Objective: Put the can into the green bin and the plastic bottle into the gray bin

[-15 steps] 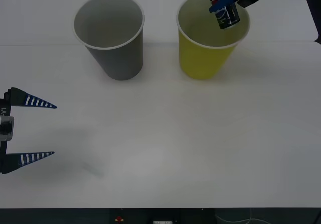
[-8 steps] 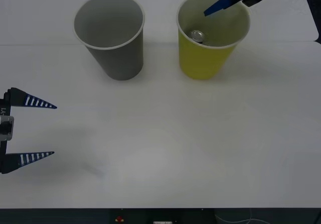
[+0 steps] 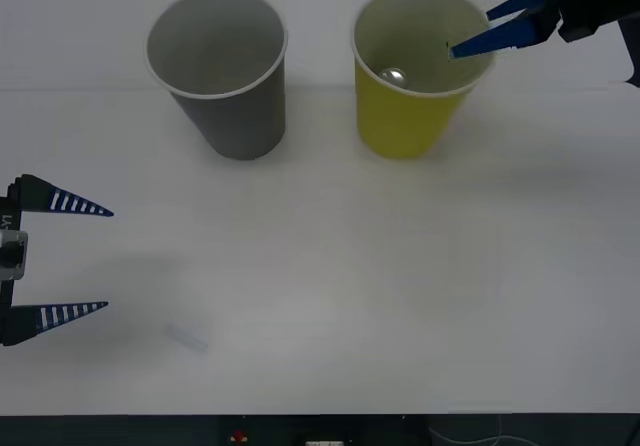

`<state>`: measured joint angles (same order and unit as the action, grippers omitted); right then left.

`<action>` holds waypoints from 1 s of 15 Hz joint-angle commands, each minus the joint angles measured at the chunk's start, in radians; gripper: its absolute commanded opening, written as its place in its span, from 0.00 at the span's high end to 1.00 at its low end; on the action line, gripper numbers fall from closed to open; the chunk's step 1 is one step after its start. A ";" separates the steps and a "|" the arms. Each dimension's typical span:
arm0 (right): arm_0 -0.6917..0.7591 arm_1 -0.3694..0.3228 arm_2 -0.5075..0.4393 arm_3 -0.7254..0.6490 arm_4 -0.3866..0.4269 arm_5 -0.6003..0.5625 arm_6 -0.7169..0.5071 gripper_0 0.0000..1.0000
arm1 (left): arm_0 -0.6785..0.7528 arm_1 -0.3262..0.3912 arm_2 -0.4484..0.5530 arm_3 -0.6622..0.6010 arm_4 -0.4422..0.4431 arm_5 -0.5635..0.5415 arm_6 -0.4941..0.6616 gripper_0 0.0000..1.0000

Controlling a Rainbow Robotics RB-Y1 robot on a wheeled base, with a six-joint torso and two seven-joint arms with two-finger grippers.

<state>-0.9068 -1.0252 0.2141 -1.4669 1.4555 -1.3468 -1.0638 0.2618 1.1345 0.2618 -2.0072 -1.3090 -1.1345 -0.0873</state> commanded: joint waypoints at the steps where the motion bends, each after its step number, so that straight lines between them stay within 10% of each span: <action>1: 0.140 -0.044 -0.081 -0.081 -0.106 0.000 0.147 0.00 | 0.000 0.000 0.000 0.000 0.000 0.000 0.000 0.00; 15: 0.895 -0.110 -0.529 -0.403 -0.273 -0.072 0.779 0.00 | 0.000 0.000 0.000 0.000 0.000 0.000 0.000 0.00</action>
<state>-0.0373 -1.1352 -0.3052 -1.8695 1.1922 -1.4201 -0.3100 0.2618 1.1345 0.2618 -2.0071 -1.3090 -1.1345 -0.0873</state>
